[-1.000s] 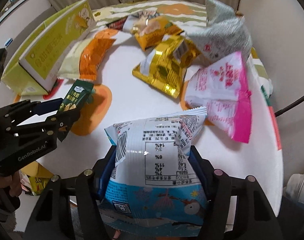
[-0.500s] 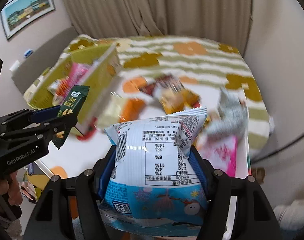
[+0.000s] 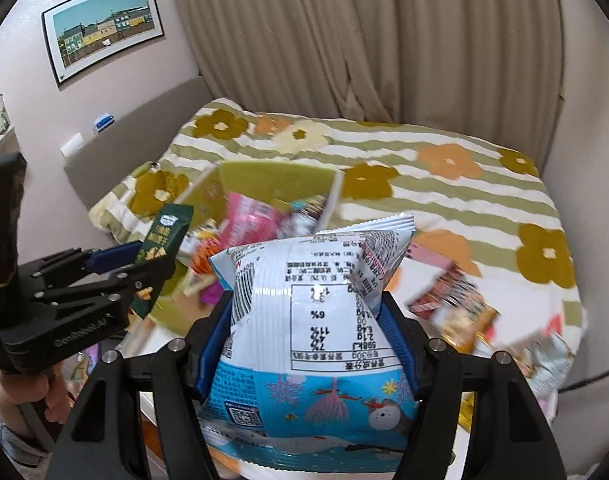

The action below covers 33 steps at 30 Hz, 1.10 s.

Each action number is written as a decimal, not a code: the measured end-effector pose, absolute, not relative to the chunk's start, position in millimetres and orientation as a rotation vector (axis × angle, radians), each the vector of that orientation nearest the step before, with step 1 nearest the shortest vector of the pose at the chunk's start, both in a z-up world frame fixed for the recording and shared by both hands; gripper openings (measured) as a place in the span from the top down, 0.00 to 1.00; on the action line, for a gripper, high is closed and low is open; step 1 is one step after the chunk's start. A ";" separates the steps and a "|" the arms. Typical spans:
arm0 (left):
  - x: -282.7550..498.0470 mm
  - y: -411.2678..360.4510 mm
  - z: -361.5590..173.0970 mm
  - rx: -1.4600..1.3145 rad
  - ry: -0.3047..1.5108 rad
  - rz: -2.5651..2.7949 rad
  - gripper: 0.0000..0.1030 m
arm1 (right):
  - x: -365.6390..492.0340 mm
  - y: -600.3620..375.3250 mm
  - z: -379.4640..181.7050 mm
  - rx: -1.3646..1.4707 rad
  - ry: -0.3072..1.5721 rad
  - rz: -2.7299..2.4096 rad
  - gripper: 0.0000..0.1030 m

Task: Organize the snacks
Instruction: 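Carry both bags over the box and release them with both tools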

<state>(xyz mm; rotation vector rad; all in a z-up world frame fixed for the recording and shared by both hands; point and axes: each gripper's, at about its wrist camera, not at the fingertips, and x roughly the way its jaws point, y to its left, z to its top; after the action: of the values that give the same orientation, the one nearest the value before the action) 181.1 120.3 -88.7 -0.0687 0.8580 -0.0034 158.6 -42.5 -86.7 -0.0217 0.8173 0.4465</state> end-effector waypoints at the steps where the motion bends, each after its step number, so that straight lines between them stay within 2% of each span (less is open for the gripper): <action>1: 184.7 128.1 -91.6 -0.072 0.861 -0.004 0.62 | 162.2 -32.4 -86.8 -0.020 0.818 0.449 0.38; 9: 213.6 177.6 -128.1 -0.084 0.927 -0.074 0.61 | 186.4 19.0 -97.8 0.024 0.852 0.425 0.38; 11: 216.8 181.1 -134.1 -0.082 0.939 -0.099 0.58 | 190.8 27.1 -100.2 0.020 0.857 0.410 0.38; 13: 218.5 183.9 -139.0 -0.065 0.951 -0.102 0.39 | 195.0 32.6 -103.0 0.023 0.864 0.394 0.38; 14: 217.4 184.9 -139.9 -0.053 0.950 -0.095 0.13 | 196.3 34.8 -104.1 0.027 0.867 0.388 0.38; 15: 214.3 188.2 -139.6 -0.044 0.936 -0.088 0.00 | 197.9 37.0 -105.5 0.031 0.871 0.379 0.38; 33: 191.3 240.3 -131.9 -0.101 0.916 -0.066 0.00 | 213.4 80.7 -140.6 0.054 0.902 0.370 0.36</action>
<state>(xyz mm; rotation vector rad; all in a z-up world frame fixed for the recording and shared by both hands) 191.3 240.3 -131.9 -0.1014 0.9158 -0.0664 213.4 80.7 -140.6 0.0538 0.9017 0.3697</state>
